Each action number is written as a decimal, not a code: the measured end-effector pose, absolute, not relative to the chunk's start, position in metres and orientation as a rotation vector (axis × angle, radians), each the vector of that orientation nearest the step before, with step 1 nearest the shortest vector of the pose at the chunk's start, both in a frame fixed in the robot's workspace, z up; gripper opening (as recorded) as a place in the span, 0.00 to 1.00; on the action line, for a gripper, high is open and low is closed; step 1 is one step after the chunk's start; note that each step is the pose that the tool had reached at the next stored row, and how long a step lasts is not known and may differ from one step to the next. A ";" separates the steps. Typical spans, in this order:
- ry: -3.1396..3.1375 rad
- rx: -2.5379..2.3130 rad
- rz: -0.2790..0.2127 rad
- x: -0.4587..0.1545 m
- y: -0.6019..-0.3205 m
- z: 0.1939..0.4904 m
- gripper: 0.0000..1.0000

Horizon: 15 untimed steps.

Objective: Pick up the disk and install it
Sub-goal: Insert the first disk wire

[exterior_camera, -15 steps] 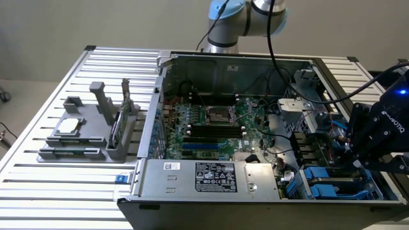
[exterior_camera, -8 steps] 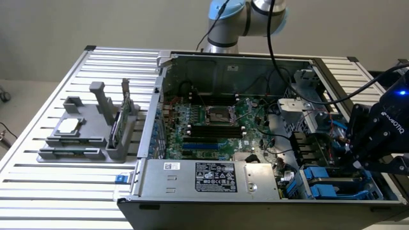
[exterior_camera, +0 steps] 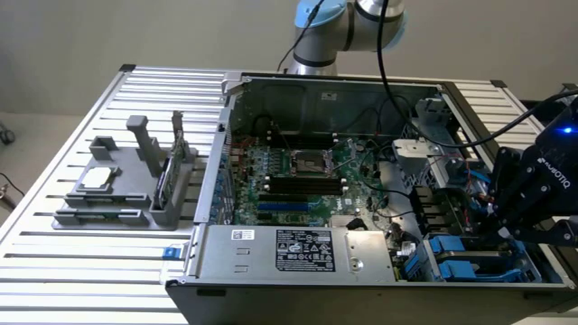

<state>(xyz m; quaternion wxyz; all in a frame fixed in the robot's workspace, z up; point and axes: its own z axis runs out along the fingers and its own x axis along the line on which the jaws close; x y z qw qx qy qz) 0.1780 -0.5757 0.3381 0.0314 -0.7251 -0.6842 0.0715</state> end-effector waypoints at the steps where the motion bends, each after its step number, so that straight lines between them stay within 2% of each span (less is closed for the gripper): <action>1: -2.107 -2.233 0.223 0.178 -0.575 0.338 0.16; 15: -2.100 -2.226 0.248 0.183 -0.573 0.338 0.16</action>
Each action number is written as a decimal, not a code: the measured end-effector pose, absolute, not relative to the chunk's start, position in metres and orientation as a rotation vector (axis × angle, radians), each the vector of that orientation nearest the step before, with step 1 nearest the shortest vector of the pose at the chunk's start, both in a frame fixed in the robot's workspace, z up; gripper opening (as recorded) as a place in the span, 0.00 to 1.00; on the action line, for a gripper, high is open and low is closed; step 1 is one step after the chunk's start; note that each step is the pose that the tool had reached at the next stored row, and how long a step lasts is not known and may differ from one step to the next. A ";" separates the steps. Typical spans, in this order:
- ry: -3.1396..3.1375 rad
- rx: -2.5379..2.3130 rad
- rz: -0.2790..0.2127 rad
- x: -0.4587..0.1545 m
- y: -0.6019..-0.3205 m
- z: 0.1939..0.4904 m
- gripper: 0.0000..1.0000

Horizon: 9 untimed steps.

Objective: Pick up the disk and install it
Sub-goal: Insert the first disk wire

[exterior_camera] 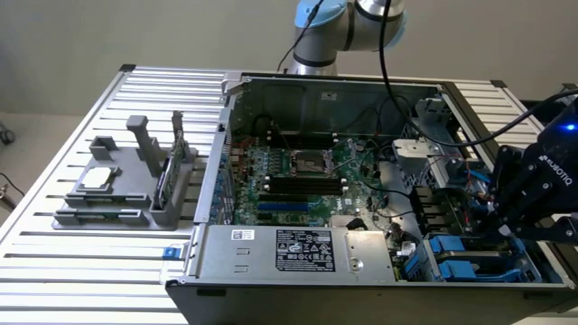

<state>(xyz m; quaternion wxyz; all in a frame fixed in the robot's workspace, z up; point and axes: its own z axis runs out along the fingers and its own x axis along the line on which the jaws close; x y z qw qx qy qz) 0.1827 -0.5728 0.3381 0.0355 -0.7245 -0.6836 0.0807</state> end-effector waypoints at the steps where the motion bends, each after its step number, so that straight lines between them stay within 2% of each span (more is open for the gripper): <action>1: -2.100 -2.225 0.249 0.183 -0.573 0.338 0.16; 9: -2.094 -2.218 0.264 0.185 -0.573 0.338 0.16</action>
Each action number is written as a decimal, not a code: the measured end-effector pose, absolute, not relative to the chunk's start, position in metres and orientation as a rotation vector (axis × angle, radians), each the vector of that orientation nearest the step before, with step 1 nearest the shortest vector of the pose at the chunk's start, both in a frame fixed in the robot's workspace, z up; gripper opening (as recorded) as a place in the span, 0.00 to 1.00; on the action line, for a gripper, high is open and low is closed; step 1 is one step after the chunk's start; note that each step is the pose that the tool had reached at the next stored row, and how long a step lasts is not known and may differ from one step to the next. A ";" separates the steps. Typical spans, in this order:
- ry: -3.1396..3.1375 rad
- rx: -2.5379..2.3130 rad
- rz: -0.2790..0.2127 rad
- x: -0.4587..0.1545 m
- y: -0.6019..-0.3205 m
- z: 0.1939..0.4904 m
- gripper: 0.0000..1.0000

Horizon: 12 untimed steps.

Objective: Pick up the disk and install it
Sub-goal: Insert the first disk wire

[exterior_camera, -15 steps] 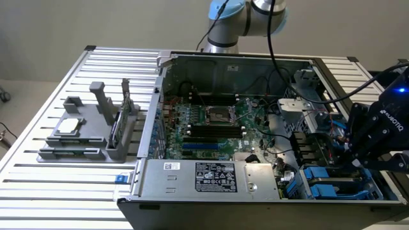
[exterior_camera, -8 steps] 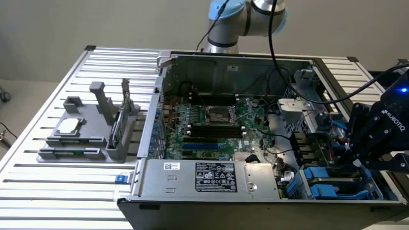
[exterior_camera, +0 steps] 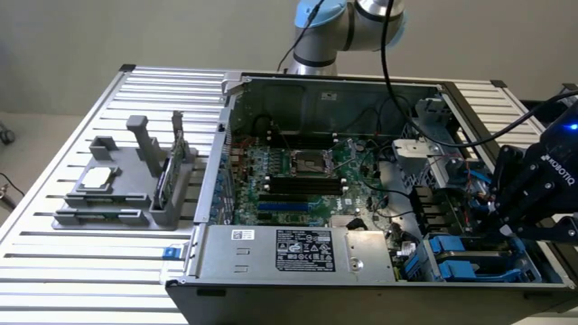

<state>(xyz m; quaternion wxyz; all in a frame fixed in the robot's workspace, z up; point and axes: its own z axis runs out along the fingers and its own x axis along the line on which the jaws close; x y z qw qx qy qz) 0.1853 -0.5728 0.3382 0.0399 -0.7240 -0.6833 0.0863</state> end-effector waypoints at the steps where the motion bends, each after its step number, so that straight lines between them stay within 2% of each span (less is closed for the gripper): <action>1: -2.093 -2.218 0.266 0.185 -0.573 0.338 0.16; 12: -2.098 -2.203 0.277 0.187 -0.574 0.340 0.16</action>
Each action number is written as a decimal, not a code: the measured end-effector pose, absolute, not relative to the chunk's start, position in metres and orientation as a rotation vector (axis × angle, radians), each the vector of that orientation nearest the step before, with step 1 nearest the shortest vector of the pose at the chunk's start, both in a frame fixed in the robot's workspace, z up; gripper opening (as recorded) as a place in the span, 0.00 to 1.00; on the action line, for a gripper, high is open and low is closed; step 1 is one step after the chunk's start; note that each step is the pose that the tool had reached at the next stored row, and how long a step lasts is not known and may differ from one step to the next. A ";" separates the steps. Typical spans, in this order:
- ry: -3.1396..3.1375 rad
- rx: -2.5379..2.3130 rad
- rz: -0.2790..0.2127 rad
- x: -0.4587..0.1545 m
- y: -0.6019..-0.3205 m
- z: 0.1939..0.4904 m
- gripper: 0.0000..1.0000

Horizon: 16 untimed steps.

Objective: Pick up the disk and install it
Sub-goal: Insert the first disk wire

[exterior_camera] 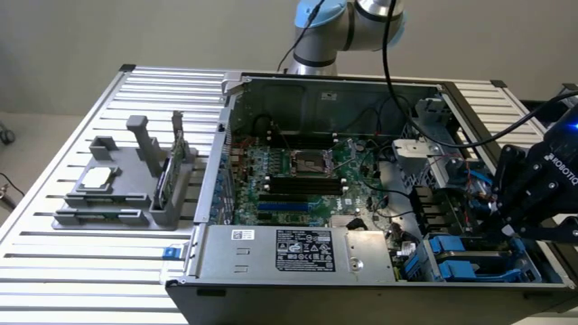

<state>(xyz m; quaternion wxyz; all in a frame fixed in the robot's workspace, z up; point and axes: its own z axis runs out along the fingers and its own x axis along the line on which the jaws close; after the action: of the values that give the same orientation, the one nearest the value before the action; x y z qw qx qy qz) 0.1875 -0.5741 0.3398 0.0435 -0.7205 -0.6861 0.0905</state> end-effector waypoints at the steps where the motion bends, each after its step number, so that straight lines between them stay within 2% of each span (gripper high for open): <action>1: -2.101 -2.200 0.277 0.188 -0.574 0.340 0.16; 16: -2.122 -2.182 0.278 0.188 -0.575 0.339 0.16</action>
<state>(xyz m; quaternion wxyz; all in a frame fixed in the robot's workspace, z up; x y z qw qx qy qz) 0.1875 -0.5746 0.3386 0.0425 -0.7133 -0.6936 0.0910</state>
